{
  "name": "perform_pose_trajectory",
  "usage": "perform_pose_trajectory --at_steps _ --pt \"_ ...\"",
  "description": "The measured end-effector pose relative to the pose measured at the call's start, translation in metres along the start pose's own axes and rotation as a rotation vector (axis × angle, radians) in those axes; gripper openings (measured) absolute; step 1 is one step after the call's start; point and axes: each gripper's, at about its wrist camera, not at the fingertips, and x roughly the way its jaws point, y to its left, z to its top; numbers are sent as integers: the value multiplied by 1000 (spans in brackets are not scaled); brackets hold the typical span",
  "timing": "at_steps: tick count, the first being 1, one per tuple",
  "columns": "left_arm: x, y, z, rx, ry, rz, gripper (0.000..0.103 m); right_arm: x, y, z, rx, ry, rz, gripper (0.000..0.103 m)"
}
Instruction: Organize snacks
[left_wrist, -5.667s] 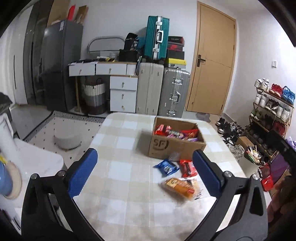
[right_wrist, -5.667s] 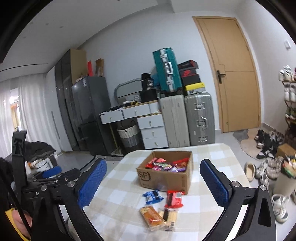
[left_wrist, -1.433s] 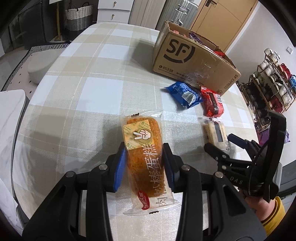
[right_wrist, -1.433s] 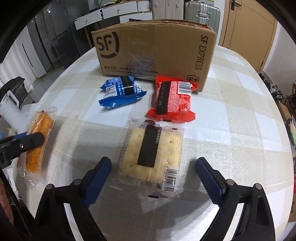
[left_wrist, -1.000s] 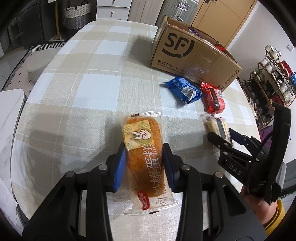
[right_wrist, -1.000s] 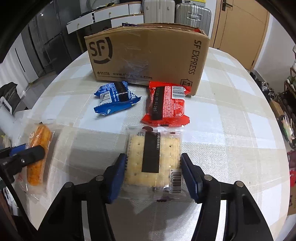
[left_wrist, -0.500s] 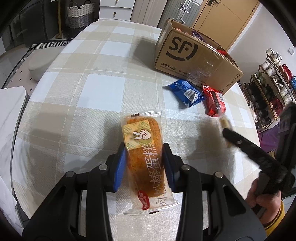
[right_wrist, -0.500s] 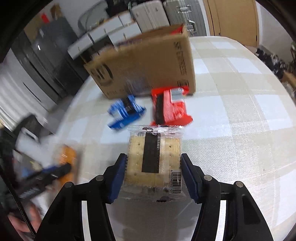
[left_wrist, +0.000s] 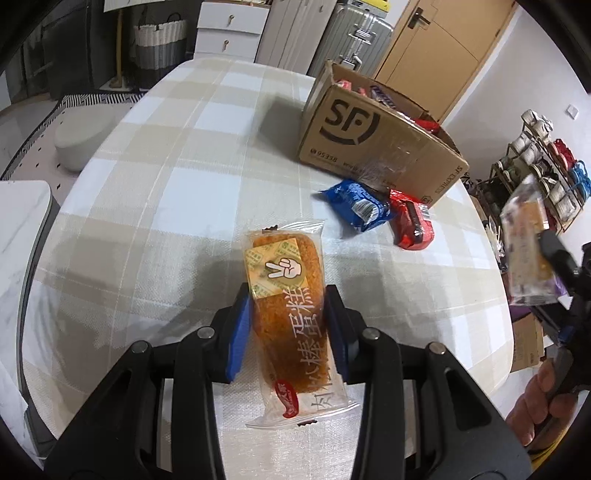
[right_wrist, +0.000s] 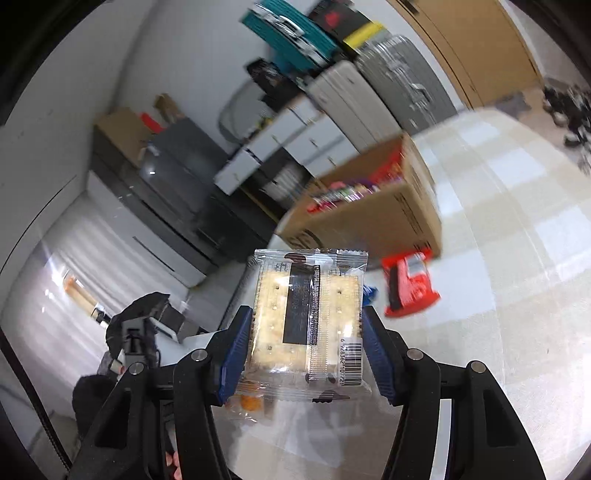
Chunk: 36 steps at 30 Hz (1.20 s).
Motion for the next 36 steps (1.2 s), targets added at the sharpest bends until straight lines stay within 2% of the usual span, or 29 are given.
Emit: perform_pose_trajectory --at_steps 5,10,12,14,17,20,23,31,33,36 --pt "-14 -4 -9 21 -54 43 35 -25 12 -11 -84 -53 -10 59" --pt "-47 -12 -24 58 -162 61 35 -39 22 -23 -115 -46 -29 59" --pt "-60 -16 -31 61 -184 77 35 -43 25 -27 -107 -47 -35 59" --pt "-74 -18 -35 44 -196 63 35 -46 34 -29 -112 -47 -32 59" --pt "-99 -20 -41 36 -228 59 35 -56 59 -29 -168 -53 -28 59" --pt "-126 -26 -40 47 -250 53 35 -72 85 -26 -202 -83 27 59" --pt "-154 -33 -35 68 -289 49 35 -87 111 -17 -233 -102 50 59" --pt "-226 -64 -7 172 -436 102 35 -120 160 28 -280 -132 73 59" --pt "-242 -73 1 195 -480 123 35 -124 170 44 -306 -149 61 59" --pt "-255 -87 20 228 -506 133 35 -126 182 66 -353 -167 22 59"
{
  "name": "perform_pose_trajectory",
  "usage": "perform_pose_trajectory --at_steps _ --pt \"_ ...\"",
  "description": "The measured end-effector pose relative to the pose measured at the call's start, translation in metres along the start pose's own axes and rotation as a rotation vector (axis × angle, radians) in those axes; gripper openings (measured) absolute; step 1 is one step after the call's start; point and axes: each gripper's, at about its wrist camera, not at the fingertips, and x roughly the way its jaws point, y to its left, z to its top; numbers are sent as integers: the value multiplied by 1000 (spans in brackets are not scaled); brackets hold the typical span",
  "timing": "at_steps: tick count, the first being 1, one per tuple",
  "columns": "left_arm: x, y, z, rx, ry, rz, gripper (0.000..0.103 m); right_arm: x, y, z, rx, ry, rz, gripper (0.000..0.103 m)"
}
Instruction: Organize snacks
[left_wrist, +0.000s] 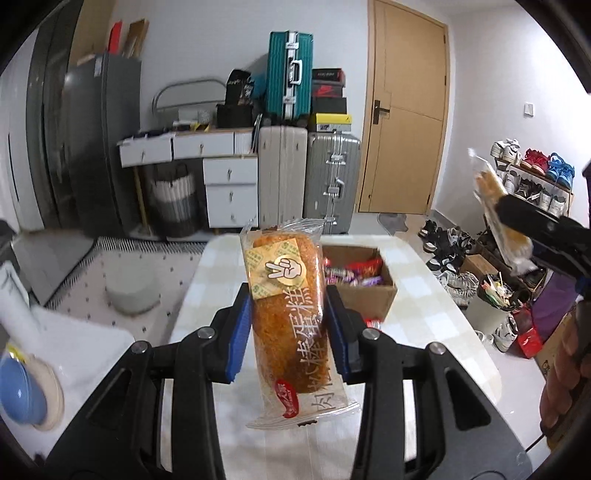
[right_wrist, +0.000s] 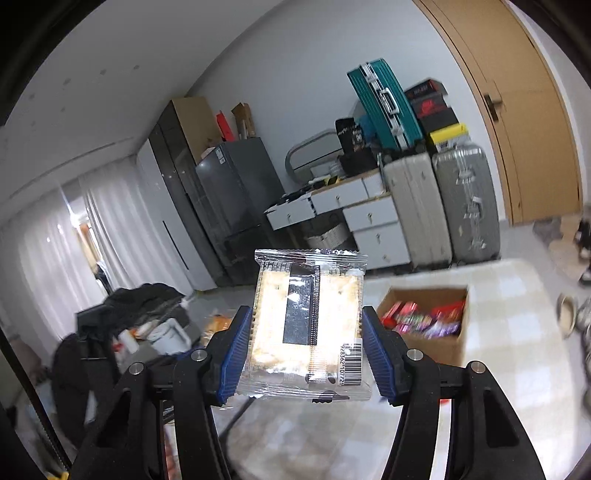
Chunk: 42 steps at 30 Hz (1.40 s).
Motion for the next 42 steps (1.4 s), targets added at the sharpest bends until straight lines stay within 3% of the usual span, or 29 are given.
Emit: perform_pose_trajectory --at_steps 5,8,17,29,36,42 --pt "8 -16 33 32 -14 -3 35 15 -11 30 -22 -2 -42 59" --pt "24 -23 49 30 -13 -19 35 35 -25 40 -27 48 -115 59" --pt "110 -35 90 44 49 -13 35 95 -78 57 -49 148 -237 59" --pt "232 -46 135 -7 133 -109 35 159 -137 76 -22 145 -250 59" --pt "332 -63 137 -11 232 -171 35 199 -162 81 -7 170 -266 59" --pt "406 -87 127 33 334 -180 35 238 -189 61 -28 278 -315 59"
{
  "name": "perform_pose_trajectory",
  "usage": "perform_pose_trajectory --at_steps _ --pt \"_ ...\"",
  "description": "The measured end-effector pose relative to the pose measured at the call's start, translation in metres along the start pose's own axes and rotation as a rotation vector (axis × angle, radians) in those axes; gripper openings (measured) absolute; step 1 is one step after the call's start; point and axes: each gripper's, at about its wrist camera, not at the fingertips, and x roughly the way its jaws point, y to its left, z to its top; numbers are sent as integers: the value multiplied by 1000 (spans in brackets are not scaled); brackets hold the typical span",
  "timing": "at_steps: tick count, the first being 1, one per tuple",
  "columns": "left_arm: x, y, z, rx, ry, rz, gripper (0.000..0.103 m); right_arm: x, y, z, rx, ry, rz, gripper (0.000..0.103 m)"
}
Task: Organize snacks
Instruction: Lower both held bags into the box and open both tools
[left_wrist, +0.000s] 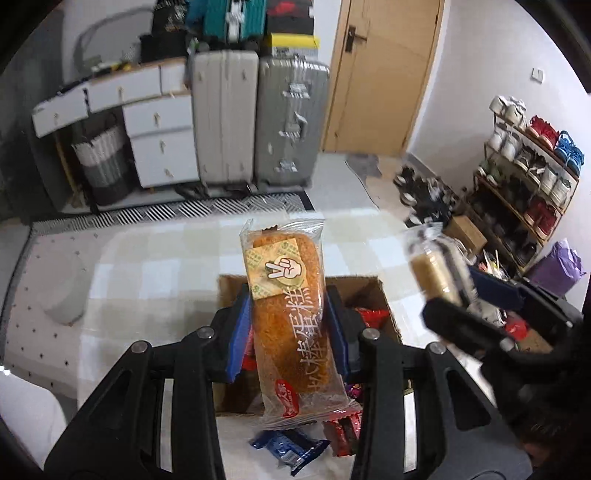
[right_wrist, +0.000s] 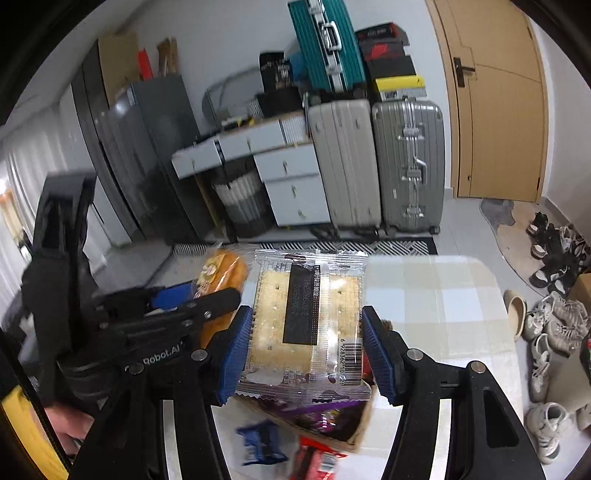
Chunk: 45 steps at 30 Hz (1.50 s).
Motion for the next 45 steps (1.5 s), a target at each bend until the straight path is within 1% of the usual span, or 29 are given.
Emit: perform_pose_trajectory --at_steps 2,3,5,8,10,13,16,19,21,29,34,36,40,45 --pt "19 -1 -3 -5 35 -6 35 14 -5 -5 -2 30 -13 59" --pt "32 -2 -3 -14 45 -15 35 20 -9 -8 5 39 -14 59" --pt "45 -4 -7 -20 56 -18 35 31 -13 -12 7 54 -23 59" --pt "62 -4 -9 -21 59 -3 35 42 -18 -18 16 71 -13 59" --pt "72 -1 -7 -32 66 -21 35 47 -22 -20 32 79 2 59" --pt "74 4 -6 -48 40 -30 35 51 -24 -21 45 84 12 59" --pt "65 8 -6 -44 15 -2 35 52 -25 -22 49 84 17 59" --pt "52 14 -7 -59 -4 -2 35 49 -25 -20 56 80 18 59" --pt "34 22 -17 -72 -15 3 35 47 -22 -19 50 78 18 59" --pt "2 44 -39 -83 3 42 35 48 -10 -18 41 94 22 59" --pt "-11 58 -52 -95 10 52 36 63 -5 -20 36 159 -21 59" --pt "-12 61 -58 -94 24 55 37 70 -5 -22 45 191 -26 59" --pt "-11 64 -68 -82 43 71 37 79 -3 -27 30 228 -74 60" --pt "-17 63 -79 -71 51 82 37 72 -4 -32 41 219 -47 60"
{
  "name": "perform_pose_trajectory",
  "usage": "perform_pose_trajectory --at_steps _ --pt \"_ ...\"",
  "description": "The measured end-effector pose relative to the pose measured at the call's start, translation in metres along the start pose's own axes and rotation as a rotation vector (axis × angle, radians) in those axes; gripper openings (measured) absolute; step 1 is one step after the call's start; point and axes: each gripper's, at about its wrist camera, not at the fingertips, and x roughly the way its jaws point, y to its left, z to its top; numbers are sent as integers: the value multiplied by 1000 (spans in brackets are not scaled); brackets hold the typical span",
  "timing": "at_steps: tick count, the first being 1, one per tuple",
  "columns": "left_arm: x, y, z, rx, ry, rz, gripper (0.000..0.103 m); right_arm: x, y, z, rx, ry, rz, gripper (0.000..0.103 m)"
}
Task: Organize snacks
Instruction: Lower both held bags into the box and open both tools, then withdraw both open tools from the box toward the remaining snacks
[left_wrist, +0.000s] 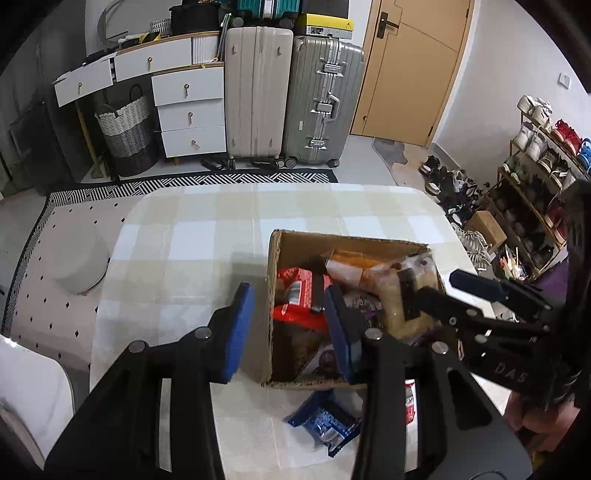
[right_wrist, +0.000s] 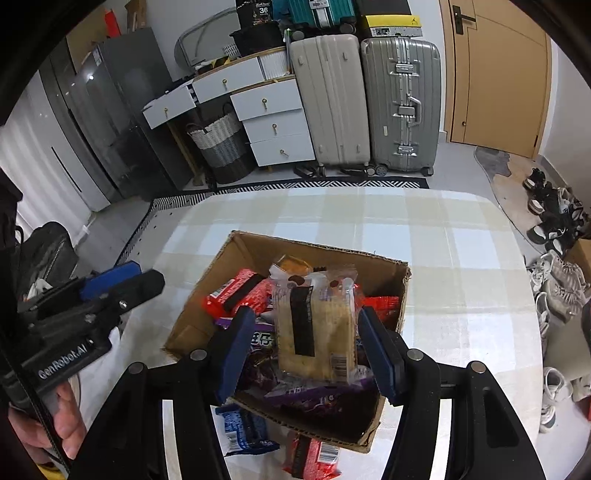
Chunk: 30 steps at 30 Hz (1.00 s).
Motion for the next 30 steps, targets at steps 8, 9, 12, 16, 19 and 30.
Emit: perform_pose_trajectory --at_steps 8,9,12,16,19,30 --pt "-39 -10 -14 15 -20 15 40 -39 6 -1 1 -56 18 60" --pt "-46 -12 -16 13 -25 17 47 -45 7 -3 1 -62 19 60" --pt "-72 -17 -25 7 -63 19 53 -68 14 -10 -12 -92 17 60" --pt "-106 -27 -37 11 -90 24 67 -105 24 -25 -61 -149 10 63" --pt "-140 -36 -49 20 -150 48 79 -135 29 -37 -69 -207 8 82" --pt "-271 -61 -126 92 -429 129 102 -250 42 -109 -105 -426 19 103"
